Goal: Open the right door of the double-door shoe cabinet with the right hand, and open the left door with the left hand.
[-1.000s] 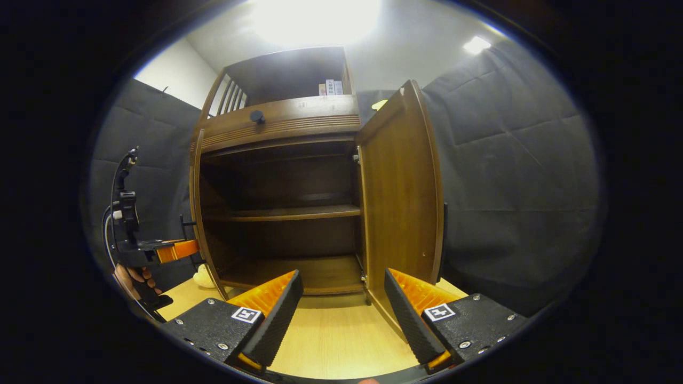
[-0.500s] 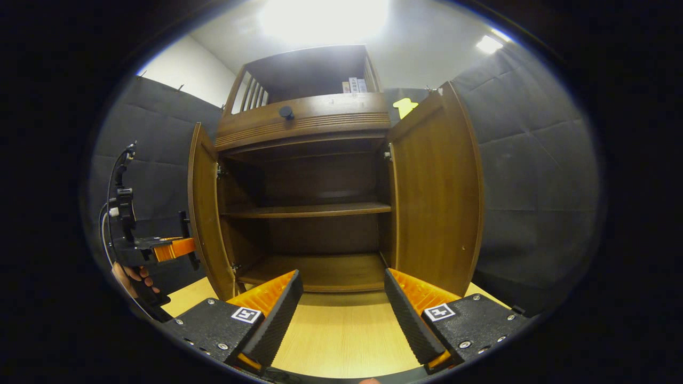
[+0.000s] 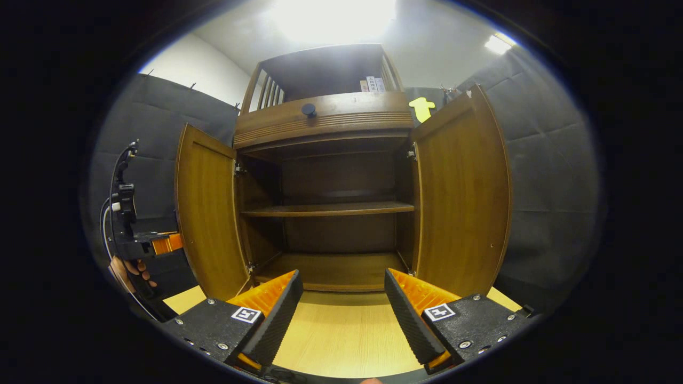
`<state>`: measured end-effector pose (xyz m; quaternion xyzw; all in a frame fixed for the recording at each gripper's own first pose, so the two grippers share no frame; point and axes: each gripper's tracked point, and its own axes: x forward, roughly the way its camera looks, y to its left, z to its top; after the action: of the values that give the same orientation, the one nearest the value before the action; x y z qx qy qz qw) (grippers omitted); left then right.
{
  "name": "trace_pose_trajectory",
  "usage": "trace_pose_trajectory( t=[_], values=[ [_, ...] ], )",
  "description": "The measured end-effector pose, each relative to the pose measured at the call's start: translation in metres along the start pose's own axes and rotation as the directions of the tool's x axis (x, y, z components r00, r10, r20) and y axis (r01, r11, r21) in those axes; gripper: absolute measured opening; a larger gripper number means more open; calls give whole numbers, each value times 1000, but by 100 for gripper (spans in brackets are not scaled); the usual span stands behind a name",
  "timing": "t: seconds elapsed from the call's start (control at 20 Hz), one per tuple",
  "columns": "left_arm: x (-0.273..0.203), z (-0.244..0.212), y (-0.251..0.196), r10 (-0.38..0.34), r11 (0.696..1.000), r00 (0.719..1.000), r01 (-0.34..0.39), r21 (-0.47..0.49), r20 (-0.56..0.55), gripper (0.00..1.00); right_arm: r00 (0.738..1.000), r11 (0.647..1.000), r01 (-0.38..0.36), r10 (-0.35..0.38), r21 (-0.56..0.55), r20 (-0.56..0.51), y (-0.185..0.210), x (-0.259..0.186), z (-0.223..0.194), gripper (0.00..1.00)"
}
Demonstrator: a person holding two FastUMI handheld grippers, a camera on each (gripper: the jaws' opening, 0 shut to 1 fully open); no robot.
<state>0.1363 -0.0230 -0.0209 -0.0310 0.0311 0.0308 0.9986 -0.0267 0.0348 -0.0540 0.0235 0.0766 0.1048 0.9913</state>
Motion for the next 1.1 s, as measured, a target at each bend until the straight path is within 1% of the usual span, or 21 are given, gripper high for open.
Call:
trace_pose_trajectory(
  t=[0.05, 0.1, 0.25, 0.35, 0.65, 0.8, 0.9, 1.0, 1.1],
  values=[
    [-1, 0, 7, 8, 1000, 1000, -8, -4, -2, 24, 1000, 1000, -4, 4, -1, -1, 4, 0, 0, 95],
    [-2, -1, 14, 18, 1000, 1000, -18, -2, -1, 24, 1000, 1000, -6, 6, -3, -2, 7, 0, 0, 93],
    [-8, -3, 31, 41, 999, 999, -41, 4, -3, 23, 1000, 1000, -11, 11, -7, -1, 16, -1, 2, 93],
    [-13, -5, 38, 53, 999, 999, -52, 11, -6, 23, 1000, 1000, -7, 7, -18, 10, 18, -3, 5, 95],
    [-27, -7, 70, 120, 992, 993, -120, 28, -15, 24, 999, 1000, 22, -22, -10, 29, 8, -9, 18, 93],
    [-38, 1, 91, 178, 984, 984, -178, 25, -7, 23, 999, 999, 25, -24, -23, 34, -1, -12, 23, 93],
    [-49, 3, 91, 171, 985, 985, -171, -6, -14, 24, 999, 999, 27, -27, -17, 36, -7, -17, 27, 95],
    [-63, 4, 87, 162, 987, 986, -163, -10, -24, 24, 998, 999, 37, -37, -15, 52, -15, -25, 33, 96],
    [-81, 10, 78, 160, 987, 987, -160, -10, -13, 24, 997, 999, 49, -47, -21, 67, -24, -36, 36, 93]
  ],
)
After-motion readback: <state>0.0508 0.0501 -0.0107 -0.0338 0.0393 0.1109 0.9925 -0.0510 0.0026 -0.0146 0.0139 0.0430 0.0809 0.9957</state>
